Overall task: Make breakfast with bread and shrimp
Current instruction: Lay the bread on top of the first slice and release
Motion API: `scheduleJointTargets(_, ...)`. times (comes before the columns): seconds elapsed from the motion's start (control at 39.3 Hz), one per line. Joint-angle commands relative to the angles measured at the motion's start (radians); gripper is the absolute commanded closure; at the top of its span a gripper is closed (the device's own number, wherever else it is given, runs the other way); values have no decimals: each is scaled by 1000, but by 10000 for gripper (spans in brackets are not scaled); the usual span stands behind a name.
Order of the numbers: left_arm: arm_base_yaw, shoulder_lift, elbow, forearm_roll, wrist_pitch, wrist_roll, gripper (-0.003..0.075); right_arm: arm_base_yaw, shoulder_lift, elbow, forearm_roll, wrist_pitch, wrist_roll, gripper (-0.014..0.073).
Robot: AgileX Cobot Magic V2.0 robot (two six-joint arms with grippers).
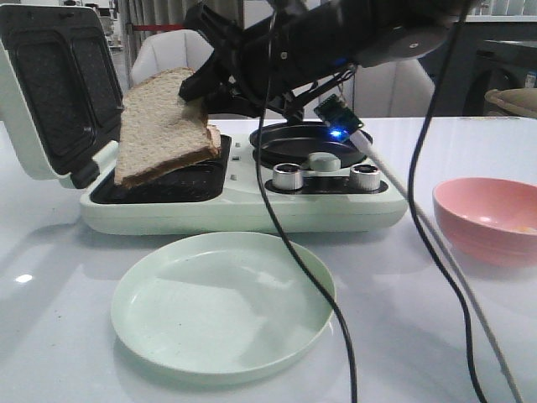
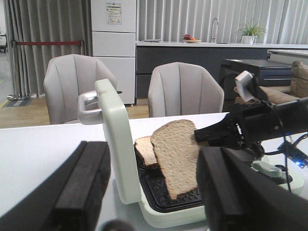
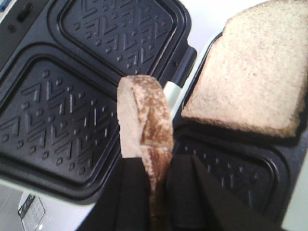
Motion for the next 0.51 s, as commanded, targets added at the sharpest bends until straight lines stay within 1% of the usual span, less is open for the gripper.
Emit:
scheduleJointTargets(0.0,-4,12,-27,-10,-83,-7,263,13,-31,-66,116,-13,6,456)
scheduleJointTargets(0.13,-4,12,-27,-10,-83,-7,263,32,-5,-79,116,-68,32,453)
scheduleJointTargets(0.23,-4,12,-27,-10,-83,-7,263,46,12,-85,116,-85,33,413)
scheduleJointTargets(0.33,-4,12,-27,-10,-83,-7,263,58,17,-88,116,-94,31,281)
scheduleJointTargets(0.38,-4,12,-27,-10,-83,-7,263,59,16,-88,115,-99,29,187)
scheduleJointTargets(0.43,-4,12,-27,-10,-83,-7,263,60,16,-89,115,-104,28,112)
scheduleJointTargets(0.48,-4,12,-27,-10,-83,-7,263,60,15,-89,115,-119,16,55)
